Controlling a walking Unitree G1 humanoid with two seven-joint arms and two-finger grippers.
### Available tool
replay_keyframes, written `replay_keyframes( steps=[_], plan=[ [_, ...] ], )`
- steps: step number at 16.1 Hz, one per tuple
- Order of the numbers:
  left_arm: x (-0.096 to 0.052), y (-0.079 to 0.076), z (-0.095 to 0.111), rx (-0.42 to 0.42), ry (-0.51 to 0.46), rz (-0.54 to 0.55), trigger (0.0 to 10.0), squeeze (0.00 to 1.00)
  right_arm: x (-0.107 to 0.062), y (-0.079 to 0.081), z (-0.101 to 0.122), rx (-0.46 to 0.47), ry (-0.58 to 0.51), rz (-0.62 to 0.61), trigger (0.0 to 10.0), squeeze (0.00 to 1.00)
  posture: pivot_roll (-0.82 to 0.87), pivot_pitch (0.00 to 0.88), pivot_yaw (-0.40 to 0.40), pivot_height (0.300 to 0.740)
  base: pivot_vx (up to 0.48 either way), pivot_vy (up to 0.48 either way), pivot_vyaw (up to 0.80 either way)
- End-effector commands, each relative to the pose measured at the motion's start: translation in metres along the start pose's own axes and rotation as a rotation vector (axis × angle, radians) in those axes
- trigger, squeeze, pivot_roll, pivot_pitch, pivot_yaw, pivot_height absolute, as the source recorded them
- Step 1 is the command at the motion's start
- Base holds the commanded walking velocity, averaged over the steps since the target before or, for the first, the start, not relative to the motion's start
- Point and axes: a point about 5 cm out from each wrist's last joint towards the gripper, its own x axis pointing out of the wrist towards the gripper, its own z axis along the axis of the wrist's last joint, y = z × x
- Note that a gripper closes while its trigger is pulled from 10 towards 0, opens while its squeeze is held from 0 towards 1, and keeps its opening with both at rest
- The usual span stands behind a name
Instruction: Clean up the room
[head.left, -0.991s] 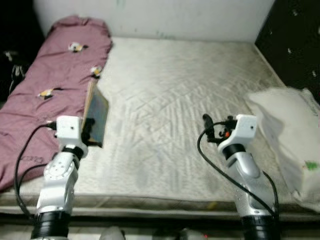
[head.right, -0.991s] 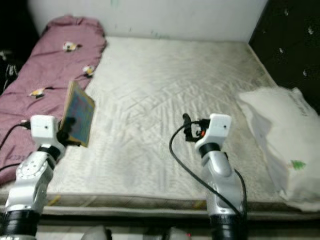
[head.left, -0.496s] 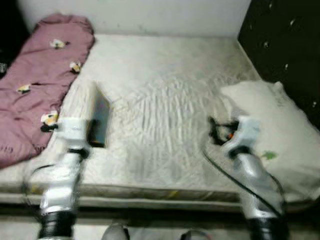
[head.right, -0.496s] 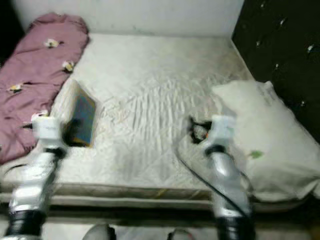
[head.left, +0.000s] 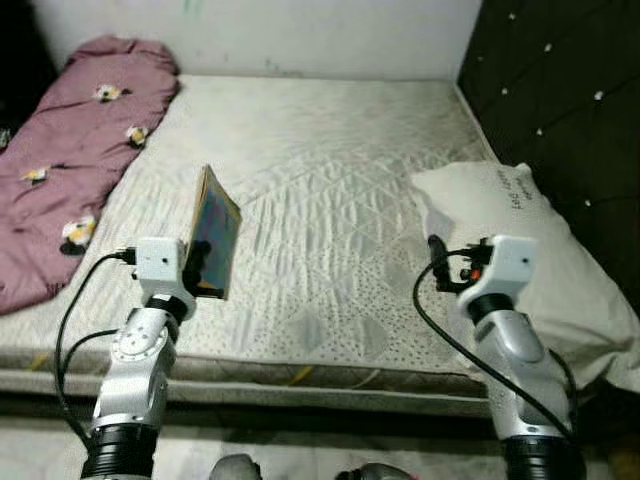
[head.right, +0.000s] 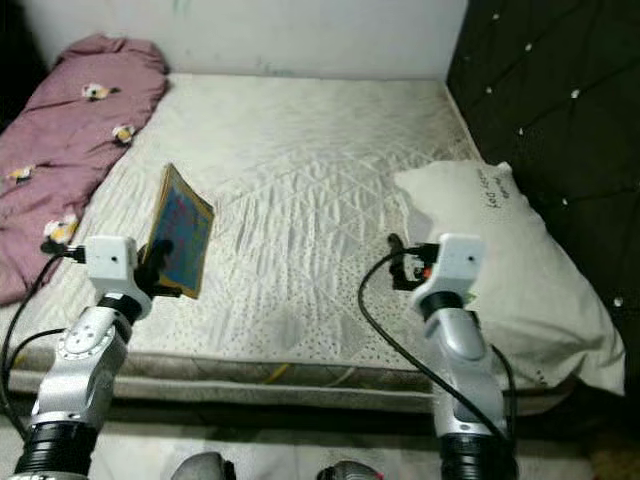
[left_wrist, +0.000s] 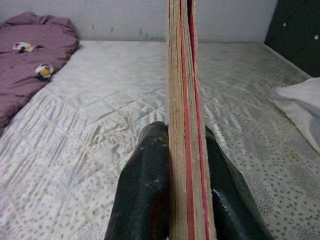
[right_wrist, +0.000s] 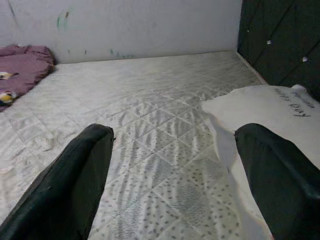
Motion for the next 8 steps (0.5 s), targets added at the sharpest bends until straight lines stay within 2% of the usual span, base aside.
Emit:
replay_keyframes(
  steps=[1, 3, 8],
  plan=[
    [0.0015, 0.0033, 0.0104, 0.011, -0.053, 0.000, 10.0, 0.00, 0.0010, 0.0038, 0.0051, 0.000, -0.019, 0.013, 10.0, 0.00, -0.04, 0.000, -0.009, 0.740, 0.000, 0.000, 0.00],
    [0.0011, 0.0024, 0.0117, 0.033, -0.059, 0.000, 10.0, 0.00, 0.0011, 0.0037, 0.0053, -0.001, -0.019, 0.014, 10.0, 0.00, -0.04, 0.000, -0.010, 0.740, 0.000, -0.141, 0.00],
    [0.0006, 0.0021, 0.0110, 0.029, -0.058, 0.000, 10.0, 0.00, 0.0012, 0.0040, 0.0055, -0.005, -0.018, 0.014, 10.0, 0.00, -0.04, 0.000, -0.011, 0.740, 0.000, -0.457, 0.00]
  ],
)
